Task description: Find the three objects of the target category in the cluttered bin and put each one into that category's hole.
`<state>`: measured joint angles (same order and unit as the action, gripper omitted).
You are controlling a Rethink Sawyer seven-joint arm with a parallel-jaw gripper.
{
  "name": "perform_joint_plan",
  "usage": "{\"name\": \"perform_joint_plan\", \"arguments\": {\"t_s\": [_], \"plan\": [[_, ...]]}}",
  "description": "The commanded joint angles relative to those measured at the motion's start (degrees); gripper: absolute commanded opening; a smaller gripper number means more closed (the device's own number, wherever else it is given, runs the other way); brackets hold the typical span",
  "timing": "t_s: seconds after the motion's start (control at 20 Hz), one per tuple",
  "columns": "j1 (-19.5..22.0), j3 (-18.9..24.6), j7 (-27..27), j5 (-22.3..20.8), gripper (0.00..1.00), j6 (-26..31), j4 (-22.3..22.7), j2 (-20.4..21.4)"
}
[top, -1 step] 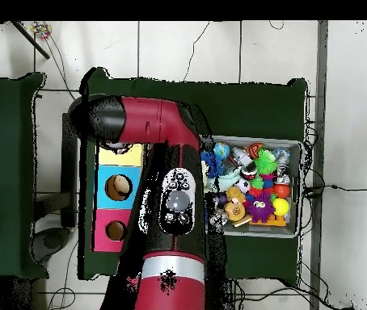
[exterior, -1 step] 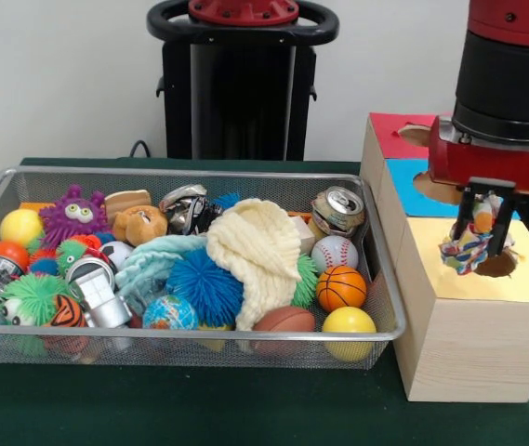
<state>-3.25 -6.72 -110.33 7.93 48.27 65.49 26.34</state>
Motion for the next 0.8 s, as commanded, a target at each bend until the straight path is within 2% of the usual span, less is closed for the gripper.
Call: {"name": "perform_joint_plan", "arguments": {"t_s": [0.05, 0.2, 0.4, 0.55, 0.8], "plan": [[1.0, 5.2, -3.9, 0.6, 0.00, 7.1, 8.8, -1.0], [1.5, 5.6, -3.1, 0.5, 0.00, 5.1, 11.2, -0.8], [2.3, 5.9, -1.2, -0.1, 0.00, 8.4, 11.9, -0.9], [2.8, 6.3, -0.3, -0.3, 0.00, 8.3, 13.1, -0.6], [4.3, 9.1, 0.3, 1.7, 0.00, 7.7, 15.7, 0.0]]}}
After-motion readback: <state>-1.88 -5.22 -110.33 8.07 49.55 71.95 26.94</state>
